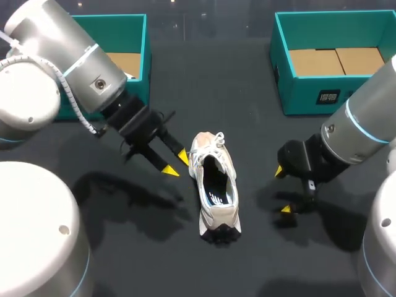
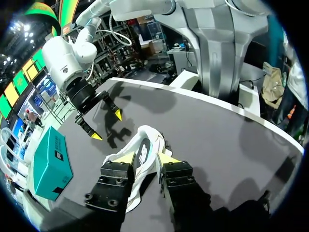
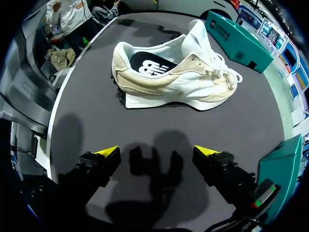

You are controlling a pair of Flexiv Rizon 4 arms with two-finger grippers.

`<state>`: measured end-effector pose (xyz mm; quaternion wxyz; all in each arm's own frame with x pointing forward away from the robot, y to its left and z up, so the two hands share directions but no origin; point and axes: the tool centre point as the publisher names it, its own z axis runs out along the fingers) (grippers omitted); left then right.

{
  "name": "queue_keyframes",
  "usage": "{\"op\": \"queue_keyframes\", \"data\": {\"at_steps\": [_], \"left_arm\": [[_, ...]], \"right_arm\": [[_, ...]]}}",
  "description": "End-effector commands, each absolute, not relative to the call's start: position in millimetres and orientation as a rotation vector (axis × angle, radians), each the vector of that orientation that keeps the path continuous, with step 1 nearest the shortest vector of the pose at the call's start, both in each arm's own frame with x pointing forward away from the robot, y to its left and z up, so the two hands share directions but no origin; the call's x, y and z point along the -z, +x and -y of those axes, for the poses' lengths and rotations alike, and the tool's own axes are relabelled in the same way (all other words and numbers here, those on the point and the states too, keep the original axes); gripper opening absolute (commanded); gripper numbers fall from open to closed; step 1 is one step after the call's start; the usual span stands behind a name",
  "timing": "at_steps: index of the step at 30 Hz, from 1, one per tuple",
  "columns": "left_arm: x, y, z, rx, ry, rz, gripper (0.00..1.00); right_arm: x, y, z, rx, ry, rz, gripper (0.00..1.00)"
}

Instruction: Take the shoe out of the shoebox, open the shoe tongue, remove and reinsert the insole, then place the shoe into the shoebox

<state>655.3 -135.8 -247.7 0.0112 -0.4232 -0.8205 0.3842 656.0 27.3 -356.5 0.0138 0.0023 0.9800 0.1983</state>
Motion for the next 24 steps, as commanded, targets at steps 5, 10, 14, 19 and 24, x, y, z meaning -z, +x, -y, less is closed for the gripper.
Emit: {"op": "queue_keyframes", "data": {"at_steps": [5,10,14,19,24], "left_arm": [[238,658,117,-0.764,-1.559,2.294,0.09],[245,663,111,-0.672,-1.628,2.262,0.00],[245,663,111,-0.672,-1.628,2.262,0.00],[245,663,111,-0.672,-1.628,2.262,0.00],[243,670,116,-0.649,-1.668,2.226,0.00]], "right_arm": [[335,650,20,-0.650,0.048,-3.056,1.00],[335,650,20,-0.650,0.048,-3.056,1.00],[335,650,20,-0.650,0.048,-3.056,1.00],[335,650,20,-0.650,0.048,-3.056,1.00],[335,650,20,-0.650,0.048,-3.056,1.00]]}}
